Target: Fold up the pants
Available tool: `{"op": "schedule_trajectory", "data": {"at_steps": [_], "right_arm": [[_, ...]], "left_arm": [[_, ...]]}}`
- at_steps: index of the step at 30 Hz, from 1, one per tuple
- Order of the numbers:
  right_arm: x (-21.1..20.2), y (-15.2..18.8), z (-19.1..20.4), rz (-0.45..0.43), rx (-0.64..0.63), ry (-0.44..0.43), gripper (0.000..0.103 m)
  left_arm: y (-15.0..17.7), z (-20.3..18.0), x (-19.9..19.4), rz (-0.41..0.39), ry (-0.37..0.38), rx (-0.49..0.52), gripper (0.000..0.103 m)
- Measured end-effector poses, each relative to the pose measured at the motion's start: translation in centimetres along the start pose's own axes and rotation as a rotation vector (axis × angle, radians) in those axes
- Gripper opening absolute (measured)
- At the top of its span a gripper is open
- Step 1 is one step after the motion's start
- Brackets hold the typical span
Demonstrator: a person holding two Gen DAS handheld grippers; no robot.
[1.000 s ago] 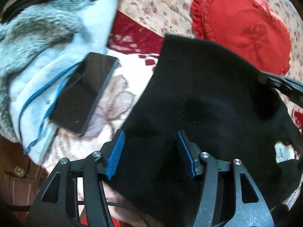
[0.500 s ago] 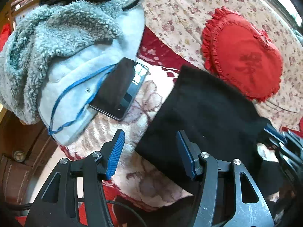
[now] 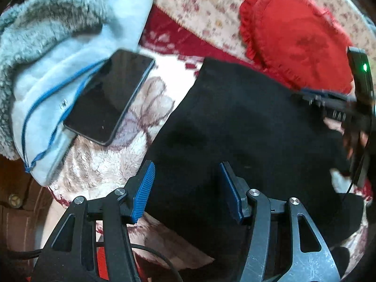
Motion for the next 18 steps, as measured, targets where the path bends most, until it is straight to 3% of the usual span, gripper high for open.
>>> {"op": "schedule_trajectory", "data": {"at_steps": [3,5,6,7,8,14,18], "right_arm": [[3.0,0.0,-0.7,0.066,-0.042,-0.05,0.049],[3.5,0.2,-0.8,0.061,-0.014,-0.125,0.045],[3.2,0.3,-0.7,0.056,-0.01,-0.146,0.031],[2.7,0.5,-0.4,0.044,-0.013,-0.146,0.009],[2.1,0.6,-0.1,0.031,-0.026,-0.125,0.005],[-4.7,1.8,4.6,-0.07,-0.034,-0.085,0.005],[-9.7,3.6,9.1,-0.139,0.027,-0.119,0.005]], "left_arm": [[0.4,0.5,1.3,0.018,0.016,-0.022,0.062],[0.3,0.4,1.3,0.006,0.015,-0.019,0.064],[0.2,0.3,1.4,0.005,0.008,-0.011,0.065],[0.1,0.2,1.4,0.002,0.003,-0.007,0.065],[0.1,0.2,1.4,0.001,0.003,-0.011,0.065],[0.1,2.3,-1.6,-0.039,0.036,-0.086,0.065],[0.3,4.8,-4.8,-0.093,0.045,-0.139,0.065]]}}
Point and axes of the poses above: each gripper's, at about its wrist camera, not at the fingertips, and x roughly the way its jaws point, z to its left, y to its underside, the point moved 8 cm from there along x, roughly the way its jaws point, and after that the axes turned 1 degree about -y, right-handed, at the moved point
